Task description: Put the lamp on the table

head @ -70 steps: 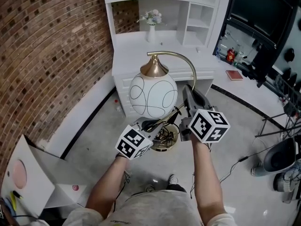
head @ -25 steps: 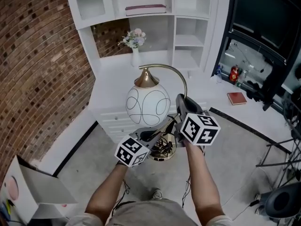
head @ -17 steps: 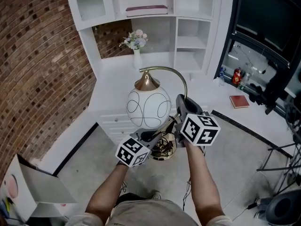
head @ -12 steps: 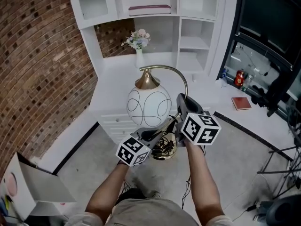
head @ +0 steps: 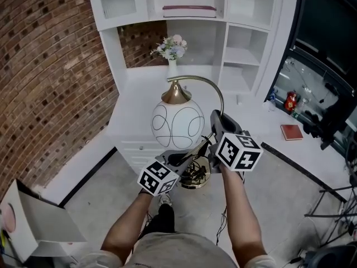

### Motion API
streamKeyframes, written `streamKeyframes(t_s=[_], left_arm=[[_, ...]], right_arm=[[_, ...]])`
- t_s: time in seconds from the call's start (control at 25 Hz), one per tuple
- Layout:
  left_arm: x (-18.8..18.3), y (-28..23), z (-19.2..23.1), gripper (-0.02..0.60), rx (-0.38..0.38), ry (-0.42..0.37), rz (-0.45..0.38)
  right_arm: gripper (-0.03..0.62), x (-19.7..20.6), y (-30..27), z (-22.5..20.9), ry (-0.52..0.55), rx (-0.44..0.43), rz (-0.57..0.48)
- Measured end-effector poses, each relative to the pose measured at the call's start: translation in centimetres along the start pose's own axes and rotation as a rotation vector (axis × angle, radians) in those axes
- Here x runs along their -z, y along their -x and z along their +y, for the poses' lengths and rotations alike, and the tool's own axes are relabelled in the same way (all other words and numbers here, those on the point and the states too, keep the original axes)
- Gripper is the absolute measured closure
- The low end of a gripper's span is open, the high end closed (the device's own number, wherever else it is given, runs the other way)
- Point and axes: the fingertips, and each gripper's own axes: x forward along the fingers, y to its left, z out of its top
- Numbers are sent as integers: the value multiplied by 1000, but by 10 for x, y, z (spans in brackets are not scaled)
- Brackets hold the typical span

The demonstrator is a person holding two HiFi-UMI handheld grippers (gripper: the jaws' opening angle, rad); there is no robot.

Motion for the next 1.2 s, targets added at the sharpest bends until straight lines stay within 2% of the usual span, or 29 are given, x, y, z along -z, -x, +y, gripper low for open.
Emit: streamKeyframes(t_s=[0.24,0.84,1.2], left_arm=[[-2,-10,55,571,1,-10,1],[-26,-46,213,570,56,-16,15],[-30,-68,289,569,86,-10,24]], right_arm=[[591,3,-54,-2,6,-1,-1],[591,-7,-213,-17,11,59,14],[591,-4,-291,-28,18,89,35]])
